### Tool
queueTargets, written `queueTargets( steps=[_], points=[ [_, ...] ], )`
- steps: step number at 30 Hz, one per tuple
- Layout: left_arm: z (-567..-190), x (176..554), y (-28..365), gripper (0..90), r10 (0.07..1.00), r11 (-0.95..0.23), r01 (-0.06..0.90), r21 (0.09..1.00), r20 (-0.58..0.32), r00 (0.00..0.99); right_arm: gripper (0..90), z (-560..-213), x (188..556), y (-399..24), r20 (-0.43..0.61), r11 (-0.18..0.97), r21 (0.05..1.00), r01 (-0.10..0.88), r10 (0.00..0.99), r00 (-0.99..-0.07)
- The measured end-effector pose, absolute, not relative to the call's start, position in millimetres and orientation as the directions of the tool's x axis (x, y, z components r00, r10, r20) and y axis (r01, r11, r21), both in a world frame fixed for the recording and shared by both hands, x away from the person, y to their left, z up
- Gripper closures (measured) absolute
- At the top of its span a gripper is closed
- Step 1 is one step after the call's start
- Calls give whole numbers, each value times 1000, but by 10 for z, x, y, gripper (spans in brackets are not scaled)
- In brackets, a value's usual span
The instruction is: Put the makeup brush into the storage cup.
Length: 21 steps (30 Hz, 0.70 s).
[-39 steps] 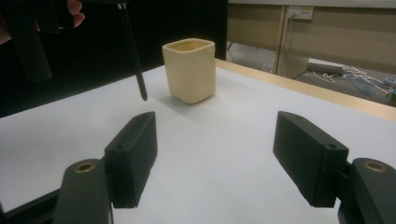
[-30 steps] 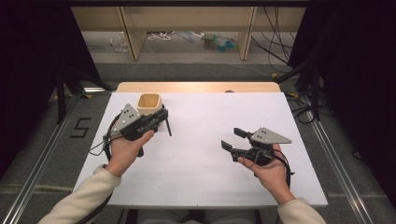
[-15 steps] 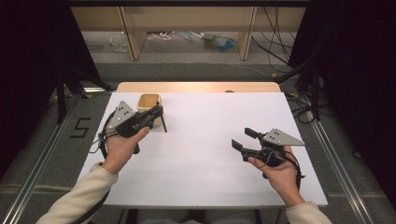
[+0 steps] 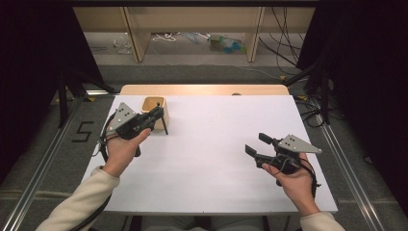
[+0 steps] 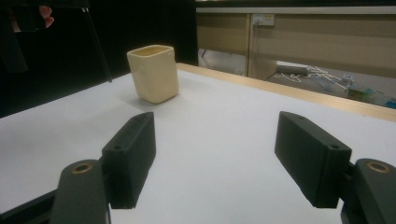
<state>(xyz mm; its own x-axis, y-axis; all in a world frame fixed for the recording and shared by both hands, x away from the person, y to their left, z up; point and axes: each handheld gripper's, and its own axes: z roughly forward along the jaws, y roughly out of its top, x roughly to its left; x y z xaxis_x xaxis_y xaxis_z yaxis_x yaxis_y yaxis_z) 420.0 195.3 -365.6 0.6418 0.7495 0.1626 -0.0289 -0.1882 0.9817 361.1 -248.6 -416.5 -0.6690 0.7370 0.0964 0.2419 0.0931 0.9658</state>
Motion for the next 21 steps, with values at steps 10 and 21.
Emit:
queueTargets(
  steps=[10, 21],
  points=[
    [-3658, 4234, 2008, 839, 758, -187, -29, 982, 163, 631, 299, -4171, 3590, -2518, 82, 101, 967, 234, 744, -663],
    [-3645, 4260, 2066, 839, 767, -189, -26, 982, 164, 620, 297, -4186, 3572, -2523, 88, 102, 965, 240, 739, -668]
  ],
)
